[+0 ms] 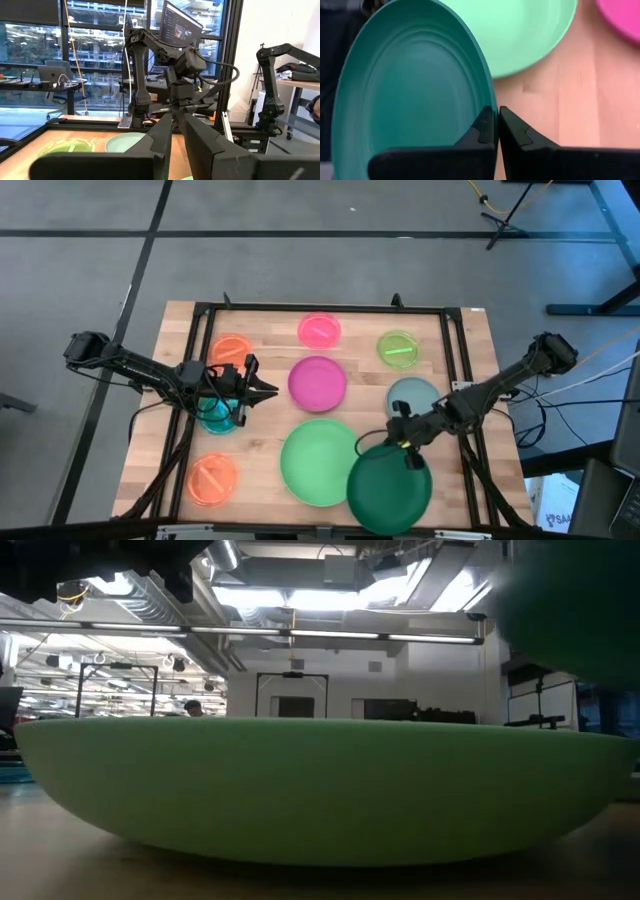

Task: Stack plastic plates
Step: Stack the dark green plate on top of the light green plate

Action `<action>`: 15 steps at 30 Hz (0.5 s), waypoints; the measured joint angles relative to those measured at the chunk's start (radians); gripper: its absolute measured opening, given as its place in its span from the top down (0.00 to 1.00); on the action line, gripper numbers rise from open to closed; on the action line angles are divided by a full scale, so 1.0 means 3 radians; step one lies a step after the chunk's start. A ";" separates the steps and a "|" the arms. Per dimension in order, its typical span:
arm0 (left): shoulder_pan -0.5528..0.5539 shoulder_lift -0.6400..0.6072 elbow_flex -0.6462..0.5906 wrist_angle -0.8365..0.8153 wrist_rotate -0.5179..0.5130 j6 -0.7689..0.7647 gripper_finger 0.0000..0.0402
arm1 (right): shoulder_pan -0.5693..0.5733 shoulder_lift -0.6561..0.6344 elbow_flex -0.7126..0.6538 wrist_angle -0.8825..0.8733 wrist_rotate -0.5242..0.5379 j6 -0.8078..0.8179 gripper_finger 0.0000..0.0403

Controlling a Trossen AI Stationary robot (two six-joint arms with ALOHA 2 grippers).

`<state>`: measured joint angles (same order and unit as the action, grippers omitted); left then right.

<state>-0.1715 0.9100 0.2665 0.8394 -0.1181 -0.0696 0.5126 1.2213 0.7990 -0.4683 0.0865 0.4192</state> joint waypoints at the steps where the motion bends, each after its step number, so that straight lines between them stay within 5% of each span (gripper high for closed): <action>1: 0.0000 0.0000 0.0000 0.0000 0.0000 0.0000 0.89 | -0.0052 0.0000 0.0000 0.0055 0.0000 0.0001 1.00; 15: 0.0000 0.0000 0.0000 0.0000 -0.0001 -0.0001 0.89 | -0.0704 0.0025 0.0000 0.0898 0.0000 -0.0291 1.00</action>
<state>-0.1716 0.9100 0.2665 0.8394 -0.1183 -0.0698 0.3014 1.2289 0.7990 -0.1989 0.0864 0.3318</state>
